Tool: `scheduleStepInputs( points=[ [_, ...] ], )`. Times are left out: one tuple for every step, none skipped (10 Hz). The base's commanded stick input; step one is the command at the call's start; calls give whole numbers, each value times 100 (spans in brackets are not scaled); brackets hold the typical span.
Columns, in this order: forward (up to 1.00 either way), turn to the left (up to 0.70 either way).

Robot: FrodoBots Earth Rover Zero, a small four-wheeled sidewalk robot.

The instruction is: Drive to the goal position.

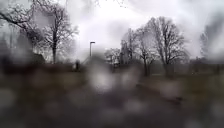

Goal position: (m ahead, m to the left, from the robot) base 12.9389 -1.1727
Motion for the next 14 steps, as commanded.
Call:
scheduleStepInputs(
  points=[
    [100, 28],
    [100, 39],
    [100, 40],
    [100, 40],
    [100, 19],
    [100, 0],
    [100, 0],
    [100, 0],
    [100, 0],
    [100, 0],
    [100, 0],
    [100, 0],
    [100, 0],
    [100, 0]
  ],
)
